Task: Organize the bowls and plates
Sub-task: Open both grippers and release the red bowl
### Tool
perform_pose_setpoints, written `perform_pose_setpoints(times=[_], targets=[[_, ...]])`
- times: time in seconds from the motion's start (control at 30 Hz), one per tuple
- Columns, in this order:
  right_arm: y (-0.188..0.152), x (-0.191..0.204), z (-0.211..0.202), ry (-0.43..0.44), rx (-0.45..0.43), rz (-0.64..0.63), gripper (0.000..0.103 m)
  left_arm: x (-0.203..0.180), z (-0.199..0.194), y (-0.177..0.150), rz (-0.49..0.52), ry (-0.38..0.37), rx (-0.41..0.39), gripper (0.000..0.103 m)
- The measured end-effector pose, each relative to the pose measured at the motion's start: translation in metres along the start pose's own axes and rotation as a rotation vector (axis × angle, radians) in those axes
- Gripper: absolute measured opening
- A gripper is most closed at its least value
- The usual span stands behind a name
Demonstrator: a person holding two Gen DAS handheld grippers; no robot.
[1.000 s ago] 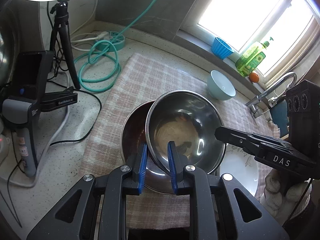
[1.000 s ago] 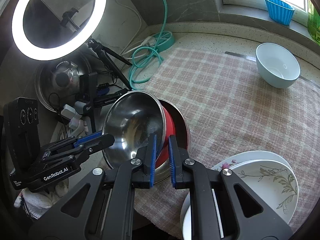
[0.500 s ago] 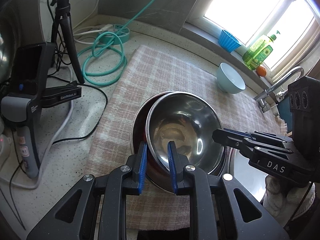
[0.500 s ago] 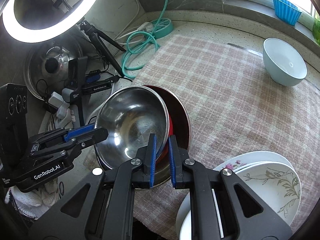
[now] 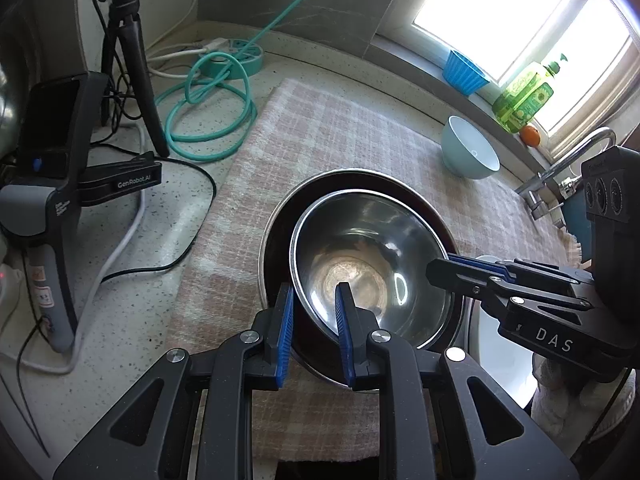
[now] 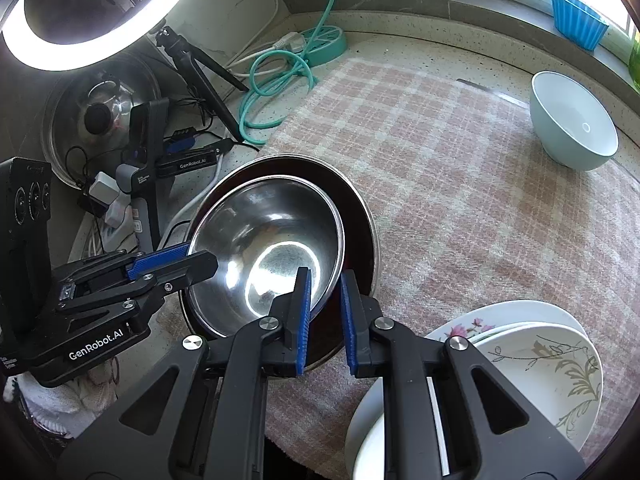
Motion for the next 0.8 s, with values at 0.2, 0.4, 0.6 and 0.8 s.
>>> perform_pose_setpoints(times=[0.2, 0.4, 0.6, 0.8], targets=[[0.002, 0.002, 0.0, -0.042, -0.037, -0.032, 0.016, -0.001, 0.003, 0.001, 0.017, 0.032, -0.016, 0.018], [0.006, 0.005, 0.001, -0.071, -0.048, -0.056, 0.016, 0.0, 0.003, 0.002, 0.027, 0.048, -0.016, 0.021], [0.006, 0.011, -0.004, -0.067, -0.062, -0.087, 0.044, -0.004, -0.001, 0.005, 0.023, 0.031, -0.027, 0.03], [0.006, 0.012, -0.015, -0.065, -0.086, -0.092, 0.05, -0.002, -0.007, 0.008, 0.02, 0.021, -0.038, 0.031]])
Point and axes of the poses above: each gripper's, at about its wrist camera, not at the fingertips, and z roughly the way its jaws point, x to its left, y to its top, the point moved 6 cm from there along z, roughly the way its jaws point, and after that the axes turned 15 degrees about x, right-handed, at the moved point
